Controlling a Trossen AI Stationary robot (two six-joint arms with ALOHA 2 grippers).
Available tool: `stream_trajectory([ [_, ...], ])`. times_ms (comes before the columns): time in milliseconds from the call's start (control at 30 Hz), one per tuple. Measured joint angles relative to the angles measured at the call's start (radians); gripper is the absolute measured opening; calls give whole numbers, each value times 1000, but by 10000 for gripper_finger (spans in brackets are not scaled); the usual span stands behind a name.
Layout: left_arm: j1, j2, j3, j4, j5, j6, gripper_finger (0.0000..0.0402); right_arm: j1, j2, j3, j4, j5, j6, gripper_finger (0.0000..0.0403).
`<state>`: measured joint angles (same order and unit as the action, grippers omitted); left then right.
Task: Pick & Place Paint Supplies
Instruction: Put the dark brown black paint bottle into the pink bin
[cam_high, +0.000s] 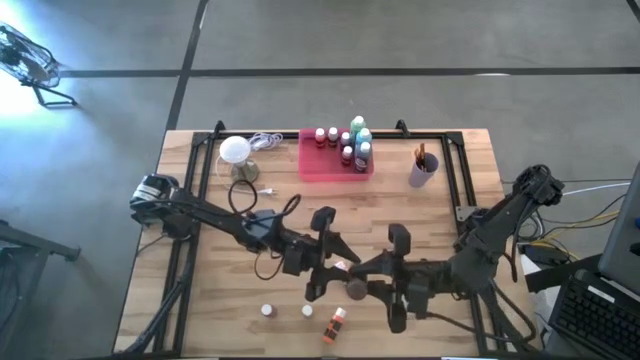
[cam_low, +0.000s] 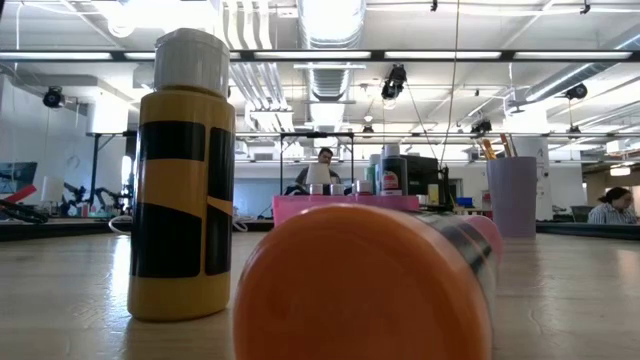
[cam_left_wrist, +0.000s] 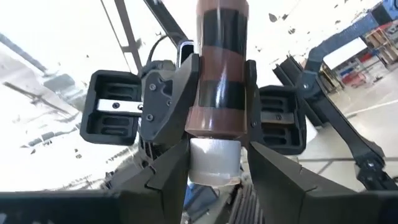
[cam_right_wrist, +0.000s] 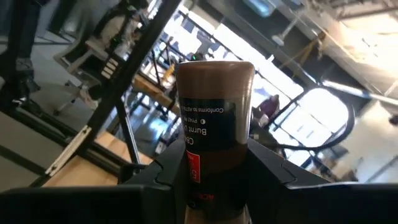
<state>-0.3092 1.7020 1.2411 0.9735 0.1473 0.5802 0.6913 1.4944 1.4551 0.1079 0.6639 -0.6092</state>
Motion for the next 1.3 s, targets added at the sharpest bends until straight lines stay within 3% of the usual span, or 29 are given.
stream_trajectory([
  [167,0,0,11,23,37,49,168,-29,0,0,34,-115,-27,107],
  [400,0,0,18,22,47,99,173,-35,0,3,45,-144,-50,107],
  [533,-1,0,23,23,53,105,201,-37,0,3,79,-216,-70,107],
  [800,-3,1,40,18,63,102,263,-39,-2,4,118,-225,-113,107],
  [1300,3,18,79,19,102,104,245,-47,-2,2,107,-270,-109,107],
])
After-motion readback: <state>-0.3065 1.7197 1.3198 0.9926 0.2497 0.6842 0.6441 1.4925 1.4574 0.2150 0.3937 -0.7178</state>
